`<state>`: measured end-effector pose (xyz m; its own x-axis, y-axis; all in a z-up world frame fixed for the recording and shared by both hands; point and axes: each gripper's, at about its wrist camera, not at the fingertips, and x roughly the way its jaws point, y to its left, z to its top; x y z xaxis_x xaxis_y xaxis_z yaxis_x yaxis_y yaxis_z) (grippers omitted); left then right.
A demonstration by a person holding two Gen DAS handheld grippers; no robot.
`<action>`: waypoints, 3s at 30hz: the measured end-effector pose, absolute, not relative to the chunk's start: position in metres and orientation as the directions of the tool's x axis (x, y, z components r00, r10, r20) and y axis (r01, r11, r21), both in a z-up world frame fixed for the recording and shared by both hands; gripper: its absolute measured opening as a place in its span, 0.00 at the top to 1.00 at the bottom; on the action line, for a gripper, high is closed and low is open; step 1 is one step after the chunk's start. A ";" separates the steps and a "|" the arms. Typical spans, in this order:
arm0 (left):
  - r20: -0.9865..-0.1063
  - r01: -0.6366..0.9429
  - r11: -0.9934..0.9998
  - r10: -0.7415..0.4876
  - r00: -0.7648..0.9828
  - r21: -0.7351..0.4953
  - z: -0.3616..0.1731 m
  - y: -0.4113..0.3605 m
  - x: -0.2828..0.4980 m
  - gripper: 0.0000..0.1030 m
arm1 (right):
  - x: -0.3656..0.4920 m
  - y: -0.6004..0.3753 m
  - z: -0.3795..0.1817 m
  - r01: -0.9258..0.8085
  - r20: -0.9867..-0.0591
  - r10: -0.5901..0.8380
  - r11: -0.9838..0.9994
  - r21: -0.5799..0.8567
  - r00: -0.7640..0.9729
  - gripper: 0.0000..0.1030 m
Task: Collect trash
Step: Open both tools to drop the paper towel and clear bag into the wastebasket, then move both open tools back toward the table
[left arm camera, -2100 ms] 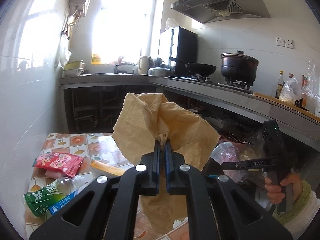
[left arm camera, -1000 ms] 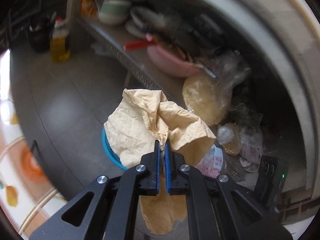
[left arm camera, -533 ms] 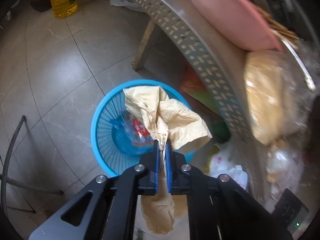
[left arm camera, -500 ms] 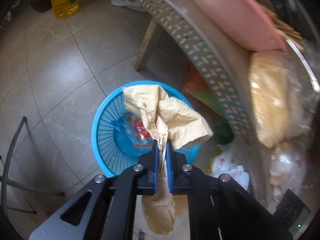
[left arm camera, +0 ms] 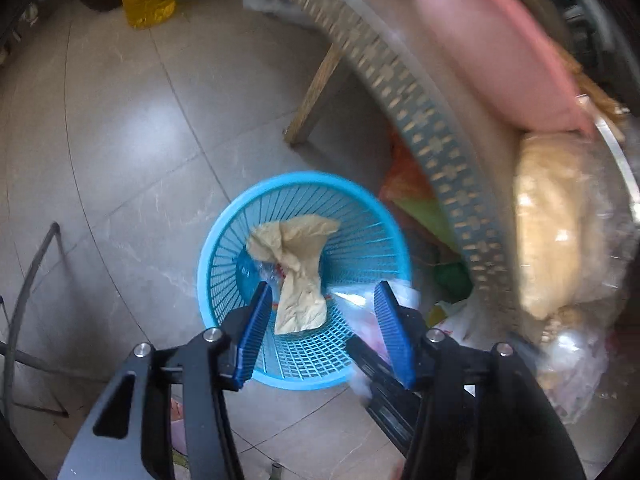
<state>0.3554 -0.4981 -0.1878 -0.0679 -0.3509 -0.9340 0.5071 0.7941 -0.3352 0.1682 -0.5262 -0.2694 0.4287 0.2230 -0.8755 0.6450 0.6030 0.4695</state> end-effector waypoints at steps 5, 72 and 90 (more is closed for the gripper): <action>-0.907 0.584 0.733 -0.421 -0.013 -0.349 -0.113 -0.479 0.340 0.47 | 0.207 -0.522 -0.291 0.598 -0.894 0.234 0.675 0.432 0.382 0.33; -0.665 0.283 0.931 -0.362 0.653 -0.229 -0.001 0.083 0.109 0.13 | 0.131 -0.216 0.050 0.054 -0.697 0.159 0.960 0.273 0.699 0.08; -0.715 0.265 0.934 -0.356 0.602 -0.242 -0.029 0.084 0.114 0.13 | 0.217 -0.066 0.029 -0.342 -0.710 0.624 0.778 0.527 0.325 0.08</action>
